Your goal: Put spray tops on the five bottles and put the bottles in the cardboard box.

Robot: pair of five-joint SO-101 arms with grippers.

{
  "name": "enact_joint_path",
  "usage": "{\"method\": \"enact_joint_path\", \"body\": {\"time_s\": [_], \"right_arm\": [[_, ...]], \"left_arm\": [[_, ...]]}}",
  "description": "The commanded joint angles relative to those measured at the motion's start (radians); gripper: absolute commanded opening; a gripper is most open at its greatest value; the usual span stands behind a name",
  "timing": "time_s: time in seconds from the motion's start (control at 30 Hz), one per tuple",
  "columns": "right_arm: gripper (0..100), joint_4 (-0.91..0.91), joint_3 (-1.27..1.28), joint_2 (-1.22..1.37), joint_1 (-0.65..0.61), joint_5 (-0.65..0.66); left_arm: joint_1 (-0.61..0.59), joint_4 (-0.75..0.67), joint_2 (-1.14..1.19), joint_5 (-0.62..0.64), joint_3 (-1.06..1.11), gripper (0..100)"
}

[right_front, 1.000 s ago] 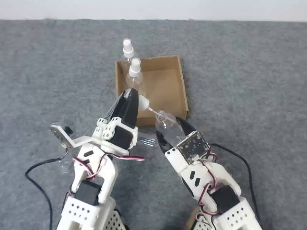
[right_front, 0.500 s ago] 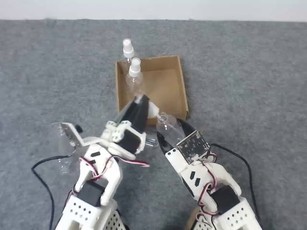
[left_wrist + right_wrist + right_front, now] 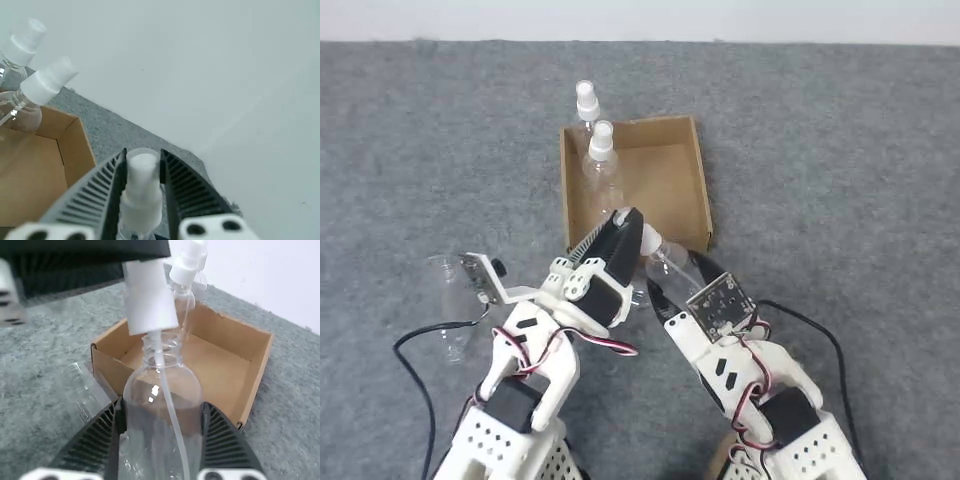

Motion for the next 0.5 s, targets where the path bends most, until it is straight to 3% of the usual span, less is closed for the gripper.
{"method": "enact_joint_path", "body": {"time_s": [0.0, 0.47], "right_arm": [[7.6, 0.007, 0.02, -0.024, -0.005, 0.014], [7.6, 0.008, 0.02, -0.024, -0.004, 0.014]], "left_arm": [[0.014, 0.003, -0.012, -0.011, -0.005, 1], [0.061, 0.046, -0.012, -0.129, -0.005, 2]]}}
